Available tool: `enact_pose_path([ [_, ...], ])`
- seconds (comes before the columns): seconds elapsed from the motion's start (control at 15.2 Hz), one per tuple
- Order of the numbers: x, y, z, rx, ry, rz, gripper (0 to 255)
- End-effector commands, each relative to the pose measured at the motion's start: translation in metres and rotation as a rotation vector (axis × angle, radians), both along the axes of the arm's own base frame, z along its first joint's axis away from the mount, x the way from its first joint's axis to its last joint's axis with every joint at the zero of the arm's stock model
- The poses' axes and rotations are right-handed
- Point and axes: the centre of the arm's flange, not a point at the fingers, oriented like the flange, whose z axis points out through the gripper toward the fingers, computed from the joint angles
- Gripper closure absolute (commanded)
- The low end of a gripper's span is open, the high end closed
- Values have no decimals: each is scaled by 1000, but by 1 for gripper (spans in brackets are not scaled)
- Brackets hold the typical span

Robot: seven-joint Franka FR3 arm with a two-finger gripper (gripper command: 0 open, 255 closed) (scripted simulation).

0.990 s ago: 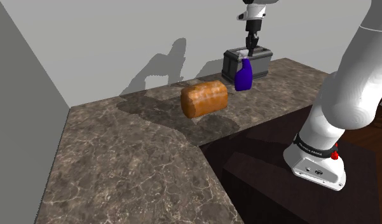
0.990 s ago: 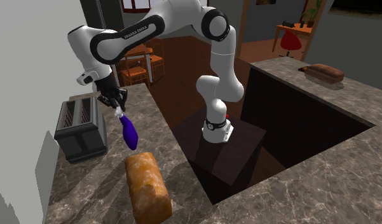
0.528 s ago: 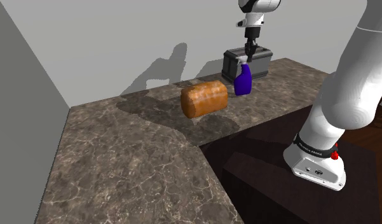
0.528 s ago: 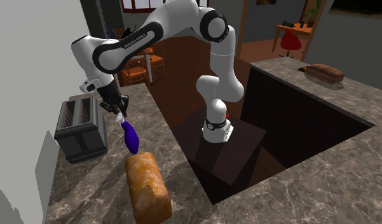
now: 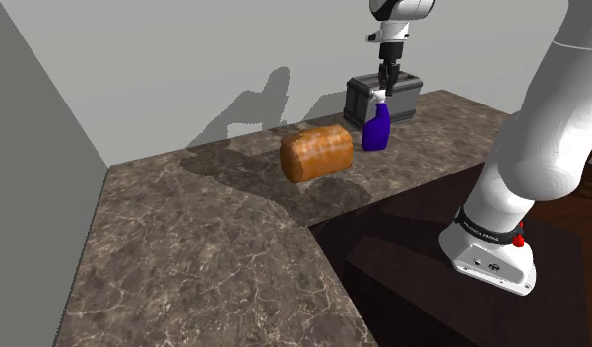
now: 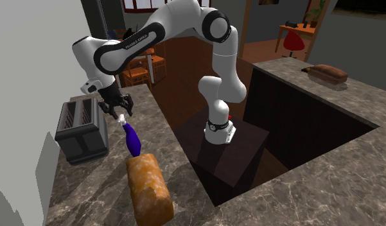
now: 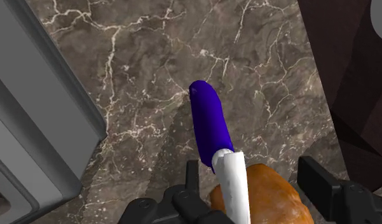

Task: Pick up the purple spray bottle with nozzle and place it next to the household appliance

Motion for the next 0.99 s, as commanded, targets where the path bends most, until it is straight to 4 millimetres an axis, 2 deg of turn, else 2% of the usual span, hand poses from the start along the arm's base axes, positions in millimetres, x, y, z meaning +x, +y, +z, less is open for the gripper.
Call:
enact_pose_path([
  [0.0, 0, 0, 0, 0, 0, 0, 0],
  [0.2, 0, 0, 0, 0, 0, 0, 0],
  [0.46, 7, -9, 49, 0, 0, 0, 0],
  [0.92, 7, -9, 49, 0, 0, 0, 0],
])
